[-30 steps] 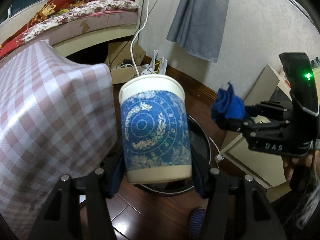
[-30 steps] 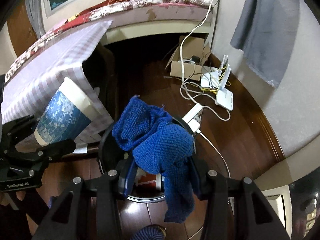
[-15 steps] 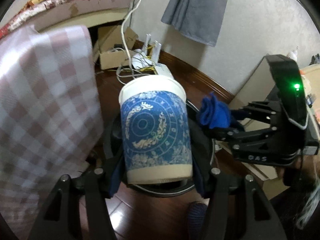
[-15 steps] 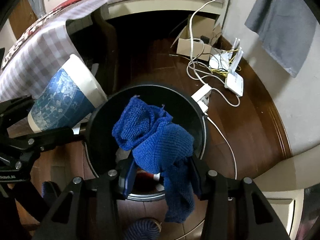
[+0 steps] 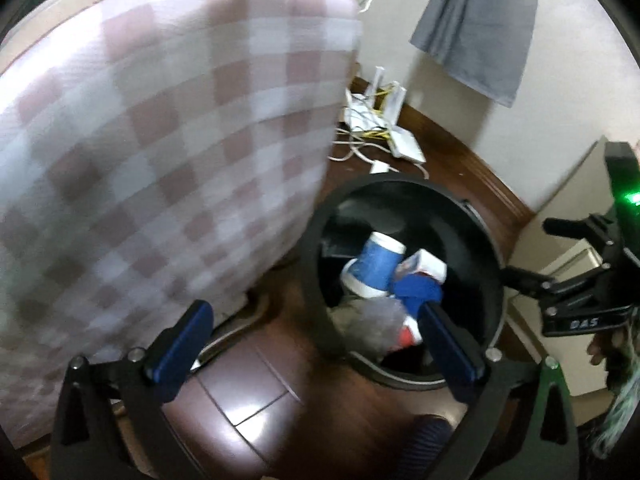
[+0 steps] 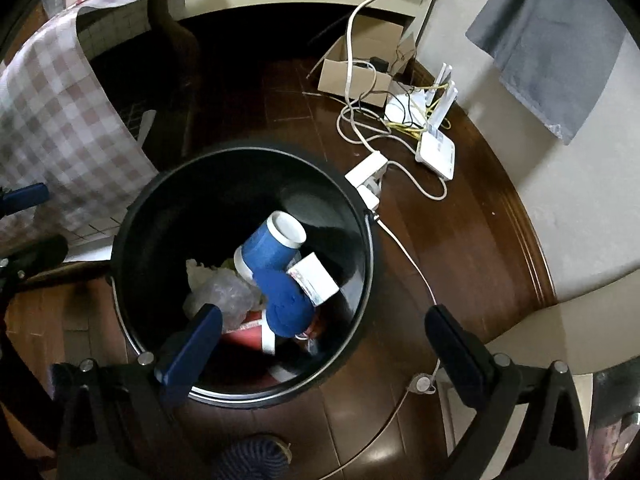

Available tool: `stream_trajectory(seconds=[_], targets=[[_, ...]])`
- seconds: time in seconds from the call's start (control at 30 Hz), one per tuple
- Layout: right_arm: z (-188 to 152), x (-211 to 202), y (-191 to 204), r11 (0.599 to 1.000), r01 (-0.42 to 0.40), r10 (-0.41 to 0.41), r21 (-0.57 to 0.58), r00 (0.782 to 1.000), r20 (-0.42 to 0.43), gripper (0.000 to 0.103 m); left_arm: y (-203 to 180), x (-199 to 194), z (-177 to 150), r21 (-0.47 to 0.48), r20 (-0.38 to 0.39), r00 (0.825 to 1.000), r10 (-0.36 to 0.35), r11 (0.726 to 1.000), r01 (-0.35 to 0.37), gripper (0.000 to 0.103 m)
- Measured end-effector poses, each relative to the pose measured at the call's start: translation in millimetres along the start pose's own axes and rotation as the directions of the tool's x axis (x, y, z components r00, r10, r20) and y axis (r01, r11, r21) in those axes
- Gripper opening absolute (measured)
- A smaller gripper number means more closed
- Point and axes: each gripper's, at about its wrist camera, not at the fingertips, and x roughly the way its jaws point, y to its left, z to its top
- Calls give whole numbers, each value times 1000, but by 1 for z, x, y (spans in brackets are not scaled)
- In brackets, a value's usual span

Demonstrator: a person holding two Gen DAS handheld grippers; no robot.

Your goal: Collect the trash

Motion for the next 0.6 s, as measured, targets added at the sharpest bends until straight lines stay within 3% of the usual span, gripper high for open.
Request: stream_trajectory(seconds=[0.6], targets=[[16,-37,29,999,-17,21,-48,995,94,102,7,-39,8,-6,63,998,31,1000,-31,102]])
